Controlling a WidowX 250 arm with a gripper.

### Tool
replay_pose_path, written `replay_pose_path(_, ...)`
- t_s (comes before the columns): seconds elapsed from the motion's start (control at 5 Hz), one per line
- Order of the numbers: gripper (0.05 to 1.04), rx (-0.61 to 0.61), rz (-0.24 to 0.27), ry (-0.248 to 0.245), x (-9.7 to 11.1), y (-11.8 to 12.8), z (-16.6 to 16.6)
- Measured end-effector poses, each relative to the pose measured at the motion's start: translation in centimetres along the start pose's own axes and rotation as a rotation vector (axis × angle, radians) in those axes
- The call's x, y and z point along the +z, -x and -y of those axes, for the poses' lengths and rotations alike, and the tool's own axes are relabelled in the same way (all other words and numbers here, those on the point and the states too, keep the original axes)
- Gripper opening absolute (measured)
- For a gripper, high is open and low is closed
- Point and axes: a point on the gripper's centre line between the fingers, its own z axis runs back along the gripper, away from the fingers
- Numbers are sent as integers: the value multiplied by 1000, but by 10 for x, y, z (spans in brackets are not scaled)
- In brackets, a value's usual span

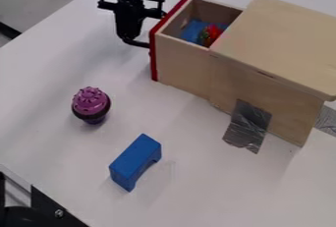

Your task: Open the drawer

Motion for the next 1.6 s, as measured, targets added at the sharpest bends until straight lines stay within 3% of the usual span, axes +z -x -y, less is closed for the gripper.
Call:
replay_pose_path(0.8,142,-112,-5,-36,6,-8,-7)
replay_pose_path(1.0,346,-114,-47,-37,4,-13,-8)
replay_pose_path(1.4,940,-146,-56,-30,7,-12,-7)
replay_pose_path(1.6,997,-172,-79,-20,8,-8,-6)
